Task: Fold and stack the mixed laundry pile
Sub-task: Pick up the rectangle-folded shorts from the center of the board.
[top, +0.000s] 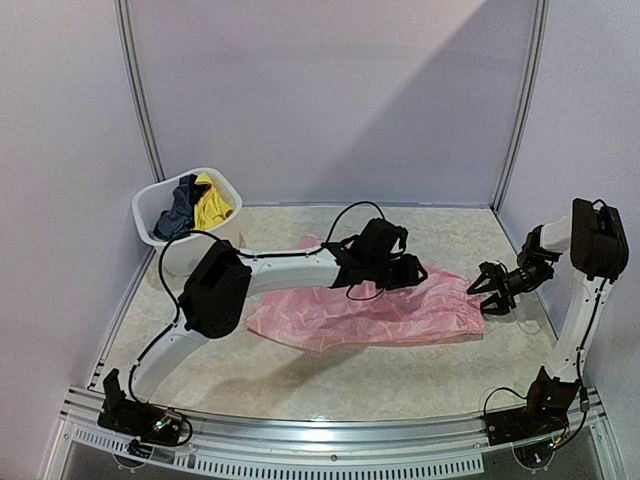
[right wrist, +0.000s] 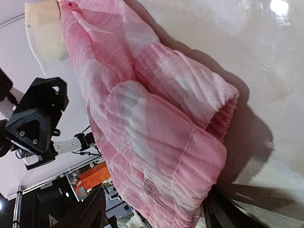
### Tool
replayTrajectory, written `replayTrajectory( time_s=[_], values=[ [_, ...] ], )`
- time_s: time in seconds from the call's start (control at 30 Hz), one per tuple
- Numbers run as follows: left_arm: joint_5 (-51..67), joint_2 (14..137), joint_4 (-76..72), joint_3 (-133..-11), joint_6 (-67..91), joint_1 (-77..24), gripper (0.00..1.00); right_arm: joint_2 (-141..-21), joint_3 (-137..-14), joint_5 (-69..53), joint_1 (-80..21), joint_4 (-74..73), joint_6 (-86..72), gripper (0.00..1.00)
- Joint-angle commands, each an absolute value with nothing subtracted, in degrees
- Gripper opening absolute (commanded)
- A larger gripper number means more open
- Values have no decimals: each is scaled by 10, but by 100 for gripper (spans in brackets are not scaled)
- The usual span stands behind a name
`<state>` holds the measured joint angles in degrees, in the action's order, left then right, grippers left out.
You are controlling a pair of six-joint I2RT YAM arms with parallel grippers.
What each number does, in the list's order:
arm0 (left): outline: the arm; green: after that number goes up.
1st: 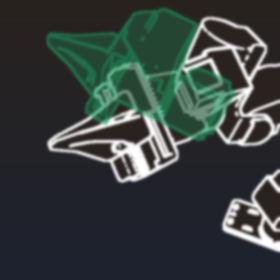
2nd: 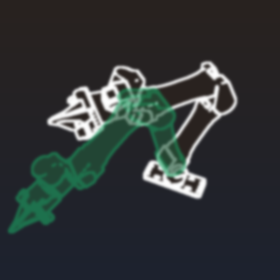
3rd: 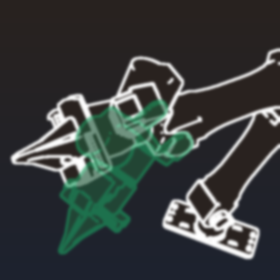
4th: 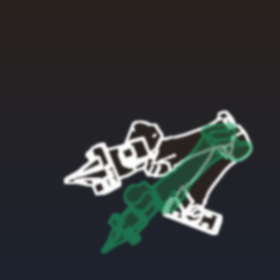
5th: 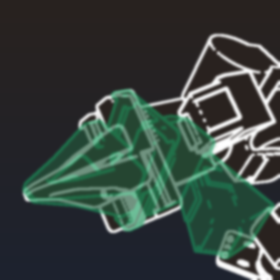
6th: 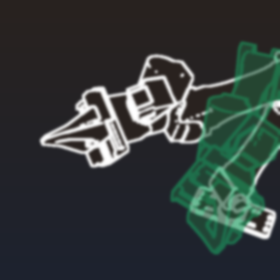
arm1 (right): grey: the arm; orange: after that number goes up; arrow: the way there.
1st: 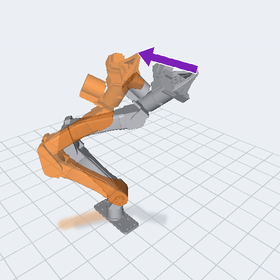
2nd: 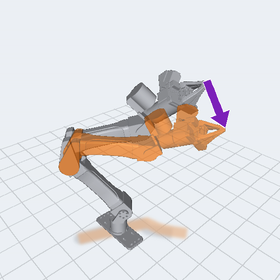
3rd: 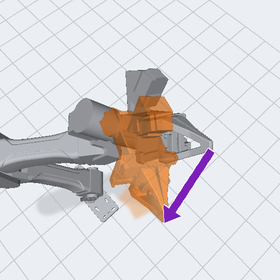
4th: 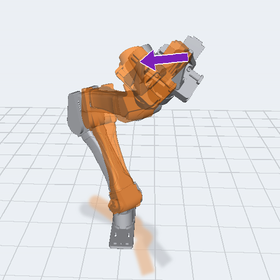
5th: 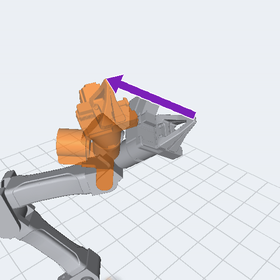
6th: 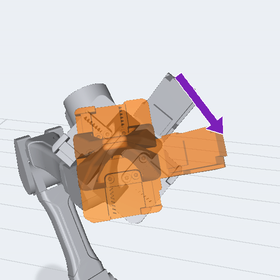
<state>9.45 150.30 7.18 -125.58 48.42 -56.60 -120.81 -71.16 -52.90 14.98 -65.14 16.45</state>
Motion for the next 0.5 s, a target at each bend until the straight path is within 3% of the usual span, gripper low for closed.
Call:
replayTrajectory(
  time_s=[0.0, 0.3, 0.47],
  values=[
    [128, 1521, 44, -1311, 464, -589, 45, -1214, -691, -454, 140, -579, 164, 72],
    [175, 1645, 10, -1441, 564, -603, 37, -1196, -680, -442, 143, -573, 157, 72],
    [183, 1674, 31, -1453, 585, -603, 35, -1209, -679, -452, 144, -570, 157, 72]
  ],
)
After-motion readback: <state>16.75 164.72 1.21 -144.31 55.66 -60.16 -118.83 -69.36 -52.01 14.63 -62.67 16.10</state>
